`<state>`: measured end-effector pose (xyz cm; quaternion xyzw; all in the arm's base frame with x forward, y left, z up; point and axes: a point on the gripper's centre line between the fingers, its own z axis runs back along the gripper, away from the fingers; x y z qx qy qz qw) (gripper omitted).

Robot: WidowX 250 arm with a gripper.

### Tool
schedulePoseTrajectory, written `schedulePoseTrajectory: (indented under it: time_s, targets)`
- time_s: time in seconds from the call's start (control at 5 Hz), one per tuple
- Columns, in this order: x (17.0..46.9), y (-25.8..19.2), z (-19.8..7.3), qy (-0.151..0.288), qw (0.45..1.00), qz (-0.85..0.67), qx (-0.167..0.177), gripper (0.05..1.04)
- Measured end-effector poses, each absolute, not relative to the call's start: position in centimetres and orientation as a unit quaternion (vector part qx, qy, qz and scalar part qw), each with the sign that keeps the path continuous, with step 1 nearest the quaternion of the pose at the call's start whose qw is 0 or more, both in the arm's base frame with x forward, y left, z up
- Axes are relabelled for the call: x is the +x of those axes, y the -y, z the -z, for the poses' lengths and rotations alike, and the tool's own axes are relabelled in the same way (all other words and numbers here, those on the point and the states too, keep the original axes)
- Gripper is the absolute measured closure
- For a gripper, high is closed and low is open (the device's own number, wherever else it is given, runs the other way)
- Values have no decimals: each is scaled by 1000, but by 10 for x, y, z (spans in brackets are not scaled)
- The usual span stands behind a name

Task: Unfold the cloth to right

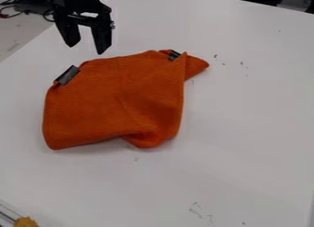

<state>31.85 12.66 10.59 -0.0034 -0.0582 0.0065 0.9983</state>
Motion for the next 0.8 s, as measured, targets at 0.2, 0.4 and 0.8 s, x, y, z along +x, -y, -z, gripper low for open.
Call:
schedulePoseTrajectory:
  time_s: [0.2,0.4,0.8]
  targets:
    - [316,-125,-92,39,999,-8,-13,85]
    - [316,-101,-85,25,999,7,-26,85]
    - [293,-27,-70,18,999,14,-28,85]
